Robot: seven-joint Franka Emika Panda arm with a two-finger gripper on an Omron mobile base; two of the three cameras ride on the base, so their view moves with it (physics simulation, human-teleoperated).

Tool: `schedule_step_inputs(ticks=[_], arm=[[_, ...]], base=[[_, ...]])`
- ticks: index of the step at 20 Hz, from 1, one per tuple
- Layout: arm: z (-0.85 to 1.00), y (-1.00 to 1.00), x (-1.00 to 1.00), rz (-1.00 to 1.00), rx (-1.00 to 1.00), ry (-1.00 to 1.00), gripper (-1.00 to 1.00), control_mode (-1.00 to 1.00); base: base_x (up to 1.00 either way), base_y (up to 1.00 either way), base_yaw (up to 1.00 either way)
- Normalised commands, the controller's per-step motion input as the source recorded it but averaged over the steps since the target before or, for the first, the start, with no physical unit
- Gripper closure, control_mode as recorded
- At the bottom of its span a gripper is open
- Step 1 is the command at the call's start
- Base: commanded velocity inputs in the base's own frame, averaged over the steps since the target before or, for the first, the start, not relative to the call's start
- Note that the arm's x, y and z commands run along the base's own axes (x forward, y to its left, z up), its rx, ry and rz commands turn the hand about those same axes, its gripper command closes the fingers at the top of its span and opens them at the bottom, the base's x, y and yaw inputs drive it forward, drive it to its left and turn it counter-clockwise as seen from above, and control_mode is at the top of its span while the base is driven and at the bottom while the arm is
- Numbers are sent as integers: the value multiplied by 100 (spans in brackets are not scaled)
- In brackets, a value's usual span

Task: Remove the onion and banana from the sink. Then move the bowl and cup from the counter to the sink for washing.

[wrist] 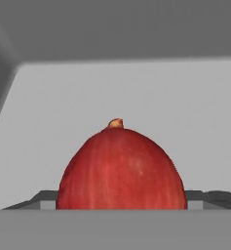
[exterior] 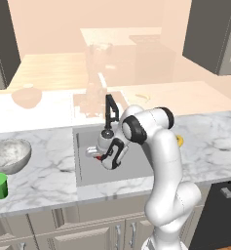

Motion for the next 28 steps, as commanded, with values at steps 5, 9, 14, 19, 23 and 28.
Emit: schedule_step_inputs(ticks=[5,9,14,19,23,28], arm=[[10,-6,-7,0,0,0,100,-100],[10,-10,-14,-1,0,-1,100,-100],[10,-11,-14,-3,0,-2,100,-100],[15,-12,-15,-2,0,-2,100,-100],[17,-11,-17,-1,0,0,100,-100],[17,-11,-14,-1,0,0,100,-100]], base=[[0,0,0],[0,0,0],[0,0,0],[0,0,0],[0,0,0],[0,0,0]])
